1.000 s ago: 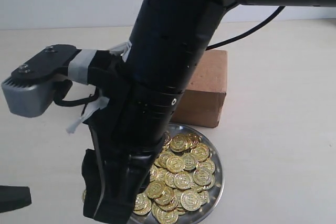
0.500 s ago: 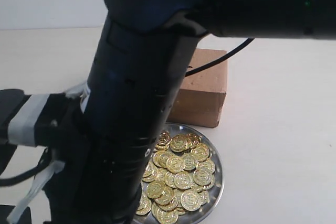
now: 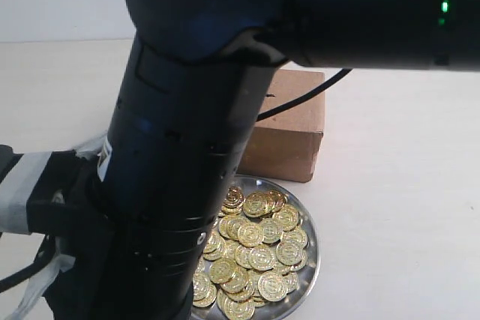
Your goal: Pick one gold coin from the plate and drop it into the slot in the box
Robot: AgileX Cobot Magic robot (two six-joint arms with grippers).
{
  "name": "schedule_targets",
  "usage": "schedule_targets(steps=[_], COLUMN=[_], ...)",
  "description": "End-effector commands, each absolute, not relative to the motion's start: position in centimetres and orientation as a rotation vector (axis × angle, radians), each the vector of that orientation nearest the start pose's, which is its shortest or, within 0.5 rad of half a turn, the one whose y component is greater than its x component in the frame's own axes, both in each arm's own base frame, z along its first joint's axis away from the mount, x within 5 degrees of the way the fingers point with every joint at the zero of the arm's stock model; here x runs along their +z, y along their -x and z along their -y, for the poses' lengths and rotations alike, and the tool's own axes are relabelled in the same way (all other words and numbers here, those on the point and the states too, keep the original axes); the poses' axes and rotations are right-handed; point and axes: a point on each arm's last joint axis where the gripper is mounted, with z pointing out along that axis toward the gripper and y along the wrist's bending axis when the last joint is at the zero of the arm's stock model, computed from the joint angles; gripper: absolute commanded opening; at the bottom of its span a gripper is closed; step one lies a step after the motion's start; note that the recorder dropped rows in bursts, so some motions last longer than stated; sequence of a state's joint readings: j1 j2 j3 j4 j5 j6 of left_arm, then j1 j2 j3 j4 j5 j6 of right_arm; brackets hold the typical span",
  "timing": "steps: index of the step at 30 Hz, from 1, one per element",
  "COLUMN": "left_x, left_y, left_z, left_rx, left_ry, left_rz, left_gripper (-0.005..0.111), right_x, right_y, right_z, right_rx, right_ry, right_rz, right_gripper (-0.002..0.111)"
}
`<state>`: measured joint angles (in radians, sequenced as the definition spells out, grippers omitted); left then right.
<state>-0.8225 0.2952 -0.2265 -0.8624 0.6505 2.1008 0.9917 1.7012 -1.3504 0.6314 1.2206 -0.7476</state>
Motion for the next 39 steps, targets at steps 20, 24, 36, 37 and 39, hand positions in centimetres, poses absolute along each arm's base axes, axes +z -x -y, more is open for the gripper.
schedule_targets(steps=[20, 24, 36, 37, 39], left_x=[23.3, 23.3, 23.3, 23.3, 23.3], left_y=[-1.1, -1.1, -1.2, -1.2, -1.2], left_z=[7.6, 7.6, 7.6, 7.6, 7.6], left_rx=[-0.152, -0.152, -0.146, -0.146, -0.146], left_ry=[-1.894, -1.894, -1.886, -1.886, -1.886], left_rz=[-0.616, -0.616, -0.622, -0.622, -0.622], left_gripper=[0.053, 0.053, 0.040, 0.034, 0.024], right_x=[28.1, 28.4, 28.7, 28.7, 28.7], right_y=[-15.3, -15.3, -15.1, -15.1, -15.1], right_z=[-33.0, -33.2, -33.4, -33.4, -33.4], right_rx=[0.966, 0.972, 1.041, 1.041, 1.041], right_ry=[2.077, 2.070, 2.058, 2.058, 2.058], right_rz=[-2.094, -2.082, -2.061, -2.061, -2.061], right_gripper=[0.032, 0.032, 0.032, 0.032, 0.032])
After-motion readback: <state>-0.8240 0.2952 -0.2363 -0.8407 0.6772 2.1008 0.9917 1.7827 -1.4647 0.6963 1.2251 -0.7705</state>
